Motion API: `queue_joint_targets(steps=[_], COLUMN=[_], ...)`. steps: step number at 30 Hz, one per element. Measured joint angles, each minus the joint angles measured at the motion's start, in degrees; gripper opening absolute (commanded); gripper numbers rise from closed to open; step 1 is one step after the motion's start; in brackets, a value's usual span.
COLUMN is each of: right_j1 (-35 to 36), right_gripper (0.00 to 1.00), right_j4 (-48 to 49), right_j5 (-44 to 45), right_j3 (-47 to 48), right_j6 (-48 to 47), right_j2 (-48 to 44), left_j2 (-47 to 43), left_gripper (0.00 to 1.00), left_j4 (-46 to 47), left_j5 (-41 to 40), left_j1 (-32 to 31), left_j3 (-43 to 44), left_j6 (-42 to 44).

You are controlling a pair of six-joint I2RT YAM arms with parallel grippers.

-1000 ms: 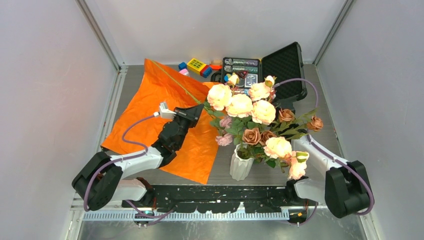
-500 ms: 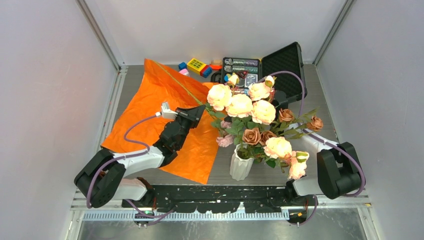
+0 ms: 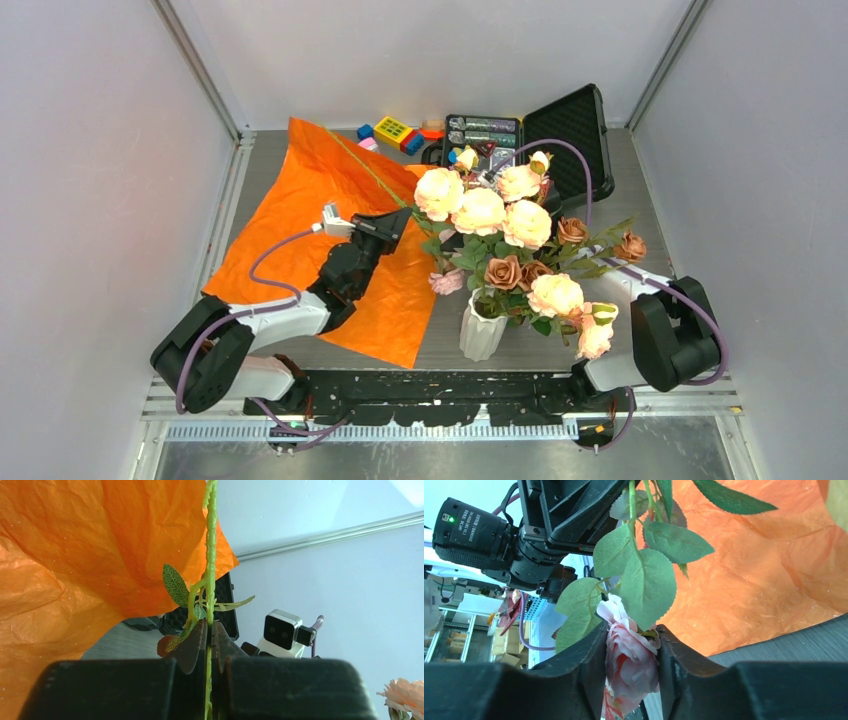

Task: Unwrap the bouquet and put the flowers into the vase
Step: Pick up the fake flower from the wrapping paper.

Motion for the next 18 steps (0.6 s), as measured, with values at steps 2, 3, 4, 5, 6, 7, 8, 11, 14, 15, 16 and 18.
queue_joint_targets(steps=[2, 3, 4, 5, 6, 7, 8, 11, 14, 15, 16, 18], right_j1=[0.00, 0.00, -0.02, -0.02, 0.00, 0.00, 0.00, 0.00, 0.00, 0.00, 0.00, 0.00], right_gripper=[0.24, 0.20, 0.18, 0.17, 0.16, 0.15, 0.15, 0.13, 0.11, 0.11, 0.11, 0.11], right_j4=[-0.48, -0.66, -0.70, -0.74, -0.76, -0.83, -0.87, -0.90, -1.79, -2.64, -3.17, -4.76], right_j5=[0.17, 0.22, 0.26, 0.33, 0.42, 0.46, 0.48, 0.72, 1.20, 1.42, 1.55, 1.88], right_j3=[0.26, 0.50, 0.74, 0.90, 0.96, 0.96, 0.96, 0.98, 1.18, 1.44, 1.64, 2.29], right_j6=[-0.31, -0.26, -0.24, -0.33, -0.26, -0.24, -0.22, -0.26, -0.37, -0.50, -0.63, -1.11], right_j2=[0.24, 0.46, 0.76, 0.92, 1.05, 1.11, 1.11, 1.11, 1.11, 1.11, 1.11, 1.11], left_j2=[0.02, 0.02, 0.02, 0.02, 0.00, -0.04, -0.24, -1.99, -6.49, -8.37, -9.94, -13.88], left_gripper=[0.11, 0.19, 0.27, 0.35, 0.43, 0.49, 0.53, 0.63, 0.69, 0.72, 0.75, 0.79], left_j4=[0.22, 0.31, 0.33, 0.33, 0.24, 0.07, -0.35, -3.54, -9.79, -12.48, -14.82, -21.55], left_j5=[0.02, -0.02, -0.02, -0.02, 0.02, 0.20, 0.52, 2.78, 7.08, 8.33, 9.31, 10.93], left_j1=[0.00, 0.02, 0.17, 0.35, 0.44, 0.55, 0.72, 1.75, 3.54, 4.17, 4.61, 5.44], left_j3=[0.00, 0.00, 0.00, 0.00, 0.00, 0.00, 0.00, 0.00, 0.22, 0.55, 0.94, 2.38], left_j6=[0.07, 0.15, 0.35, 0.50, 0.90, 1.29, 1.81, 3.85, 7.58, 9.25, 10.54, 14.75])
